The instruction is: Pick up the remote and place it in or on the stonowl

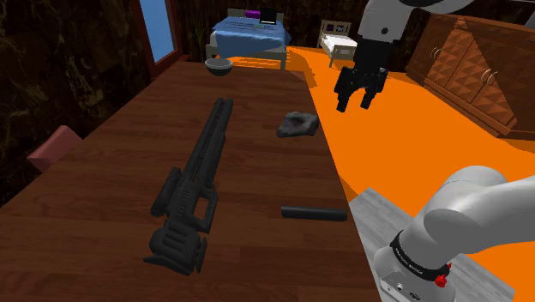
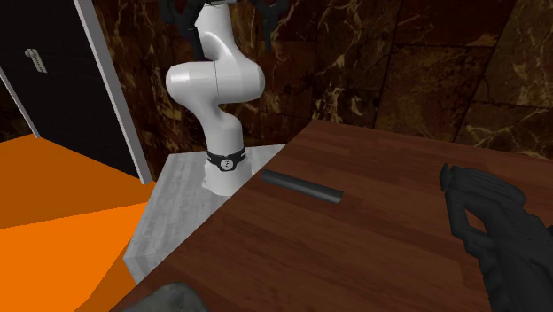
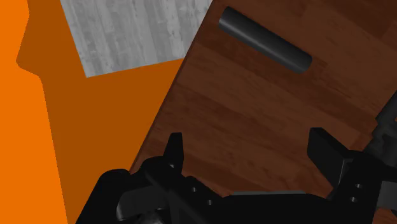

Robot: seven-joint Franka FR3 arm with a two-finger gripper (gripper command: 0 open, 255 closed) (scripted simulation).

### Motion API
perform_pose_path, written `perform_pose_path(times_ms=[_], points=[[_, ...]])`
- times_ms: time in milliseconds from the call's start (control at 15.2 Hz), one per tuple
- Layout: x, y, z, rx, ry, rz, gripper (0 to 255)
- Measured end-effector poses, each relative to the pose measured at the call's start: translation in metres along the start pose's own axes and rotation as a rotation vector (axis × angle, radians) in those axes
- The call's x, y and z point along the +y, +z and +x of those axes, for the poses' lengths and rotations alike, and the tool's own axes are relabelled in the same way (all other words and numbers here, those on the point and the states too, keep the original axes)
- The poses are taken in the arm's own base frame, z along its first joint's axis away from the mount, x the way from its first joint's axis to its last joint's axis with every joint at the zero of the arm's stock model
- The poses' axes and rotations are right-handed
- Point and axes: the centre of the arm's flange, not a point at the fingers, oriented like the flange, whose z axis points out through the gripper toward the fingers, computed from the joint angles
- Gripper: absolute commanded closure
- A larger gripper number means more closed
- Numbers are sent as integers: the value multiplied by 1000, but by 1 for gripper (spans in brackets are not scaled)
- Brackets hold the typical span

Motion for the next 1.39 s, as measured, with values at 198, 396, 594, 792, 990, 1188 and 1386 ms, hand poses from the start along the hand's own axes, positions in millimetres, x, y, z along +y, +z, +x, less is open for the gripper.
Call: perform_pose_path(times_ms=[198,396,594,792,990,1188,1386], points=[[-8,13,-2,-1,-56,-3,0],[-20,50,-8,-5,-185,-11,0],[-35,81,-9,-9,-324,-19,0],[-47,122,-17,-13,-464,-26,0],[-62,157,-31,-15,-605,-34,0],[-70,194,-41,-19,-745,-42,0],[-80,232,-50,-23,-885,-50,0]])
